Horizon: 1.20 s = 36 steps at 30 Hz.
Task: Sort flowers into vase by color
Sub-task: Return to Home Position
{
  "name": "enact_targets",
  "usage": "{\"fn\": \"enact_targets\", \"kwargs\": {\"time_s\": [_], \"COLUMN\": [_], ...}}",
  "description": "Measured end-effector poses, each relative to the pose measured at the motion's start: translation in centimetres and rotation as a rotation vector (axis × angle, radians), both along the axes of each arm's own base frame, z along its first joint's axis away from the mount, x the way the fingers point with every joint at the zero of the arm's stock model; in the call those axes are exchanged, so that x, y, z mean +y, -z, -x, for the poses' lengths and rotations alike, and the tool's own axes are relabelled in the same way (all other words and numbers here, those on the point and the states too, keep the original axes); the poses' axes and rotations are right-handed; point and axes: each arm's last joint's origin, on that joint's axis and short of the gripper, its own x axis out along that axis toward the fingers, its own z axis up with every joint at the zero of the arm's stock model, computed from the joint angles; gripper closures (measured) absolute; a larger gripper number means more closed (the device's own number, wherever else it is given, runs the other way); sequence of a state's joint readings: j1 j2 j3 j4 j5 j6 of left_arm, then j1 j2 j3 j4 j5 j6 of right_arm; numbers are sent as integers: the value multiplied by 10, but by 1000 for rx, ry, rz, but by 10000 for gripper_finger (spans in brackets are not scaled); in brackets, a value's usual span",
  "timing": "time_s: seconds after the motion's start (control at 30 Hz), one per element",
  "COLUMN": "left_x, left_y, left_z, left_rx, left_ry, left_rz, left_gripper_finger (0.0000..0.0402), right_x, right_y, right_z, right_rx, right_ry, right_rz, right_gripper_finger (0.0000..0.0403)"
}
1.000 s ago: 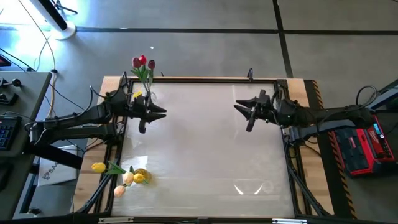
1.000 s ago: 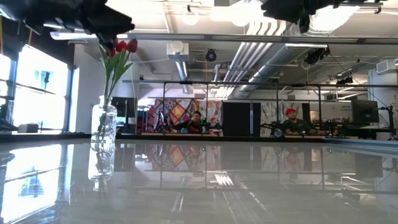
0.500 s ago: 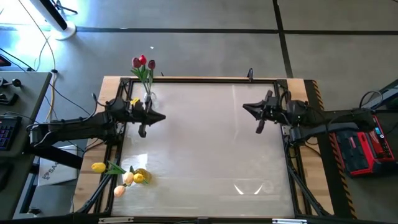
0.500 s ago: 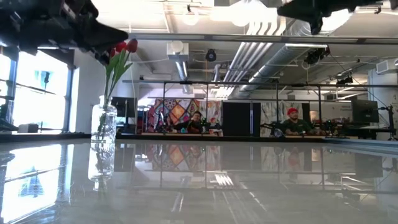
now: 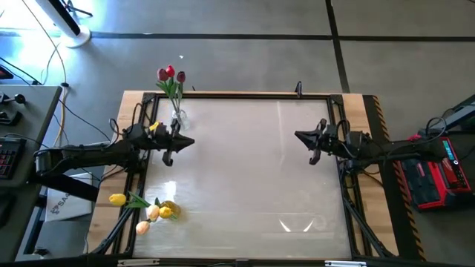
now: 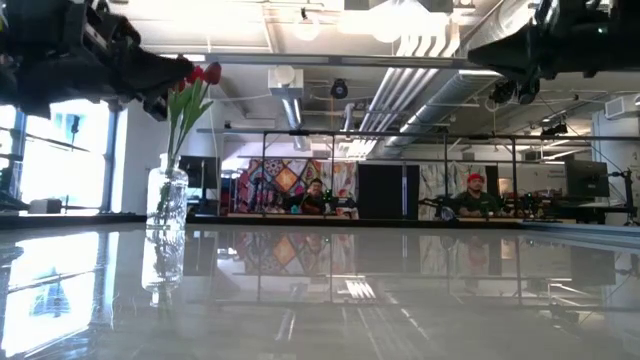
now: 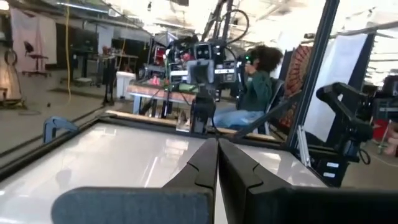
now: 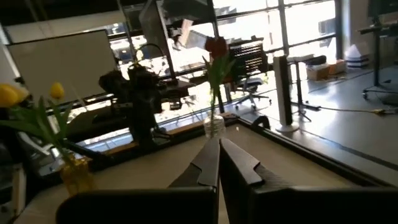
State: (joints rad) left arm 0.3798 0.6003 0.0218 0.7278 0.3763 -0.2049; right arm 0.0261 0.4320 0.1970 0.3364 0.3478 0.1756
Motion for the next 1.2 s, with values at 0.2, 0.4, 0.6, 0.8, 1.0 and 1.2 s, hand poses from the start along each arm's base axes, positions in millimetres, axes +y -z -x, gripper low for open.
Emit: {"fn": "enact_targets", "kwargs": {"time_s": [0.2,0.4,0.6,0.8,1.0,1.2], "left_x": [1,3,8,13,21,23], "left_y": [4,6,8,8,5,1], "left_z": [1,2,3,7,14,20], "left_rx": [21,36,60,63,39,18], "left_ry": [5,-11,-26,-14,-41,-2], "left_rz": [33,24,31,16,-5,-10], "left_gripper_finger": [401,401,401,401,401,401], "right_x": [2,2,3,1,-2,-2], "right_y": [10,27,39,37,31,34], "right_z": [8,12,14,16,23,30], "right_rx": [-69,-74,-69,-88,-145,-137], "right_ry": [-83,-90,-109,-94,-68,-77], "right_rz": [54,42,31,46,82,82], "right_gripper_finger": [403,403,403,403,403,403]}}
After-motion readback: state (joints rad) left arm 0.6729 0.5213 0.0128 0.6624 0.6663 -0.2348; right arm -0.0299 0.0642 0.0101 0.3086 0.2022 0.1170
